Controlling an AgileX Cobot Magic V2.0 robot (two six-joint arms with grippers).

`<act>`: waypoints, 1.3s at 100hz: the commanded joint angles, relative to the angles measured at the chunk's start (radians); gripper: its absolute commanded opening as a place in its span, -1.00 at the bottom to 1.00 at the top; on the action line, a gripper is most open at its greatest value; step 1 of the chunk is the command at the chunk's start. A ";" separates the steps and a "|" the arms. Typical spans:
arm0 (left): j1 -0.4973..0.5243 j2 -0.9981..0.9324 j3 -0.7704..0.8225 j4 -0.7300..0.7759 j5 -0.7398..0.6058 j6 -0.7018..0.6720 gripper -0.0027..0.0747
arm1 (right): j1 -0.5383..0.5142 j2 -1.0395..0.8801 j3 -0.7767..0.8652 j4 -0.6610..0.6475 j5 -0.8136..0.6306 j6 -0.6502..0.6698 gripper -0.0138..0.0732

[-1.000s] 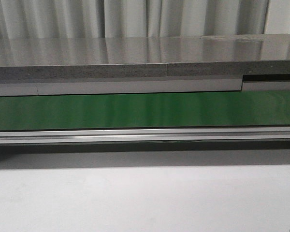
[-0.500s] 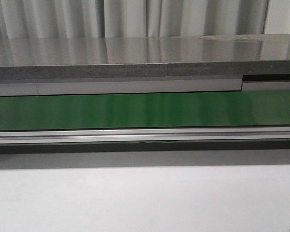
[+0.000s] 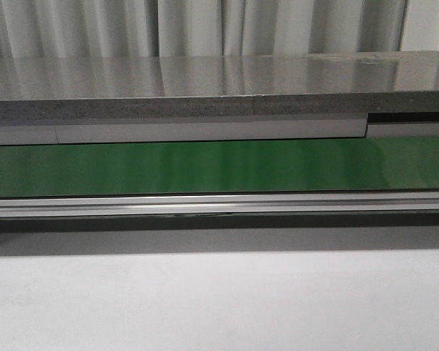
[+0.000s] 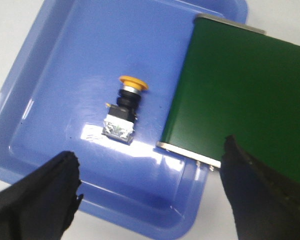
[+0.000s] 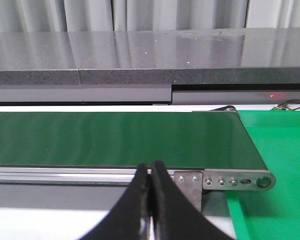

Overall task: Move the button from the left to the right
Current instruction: 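Close the left gripper on the black body of the yellow button, then lift the button with the left gripper and carry it over the belt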

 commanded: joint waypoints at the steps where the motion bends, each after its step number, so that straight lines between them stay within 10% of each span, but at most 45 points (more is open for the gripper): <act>1: 0.034 0.087 -0.085 0.003 -0.062 0.007 0.50 | -0.007 -0.021 -0.015 -0.008 -0.081 0.001 -0.84; 130: 0.065 0.606 -0.228 0.055 -0.072 0.040 0.50 | -0.007 -0.021 -0.015 -0.008 -0.081 0.001 -0.84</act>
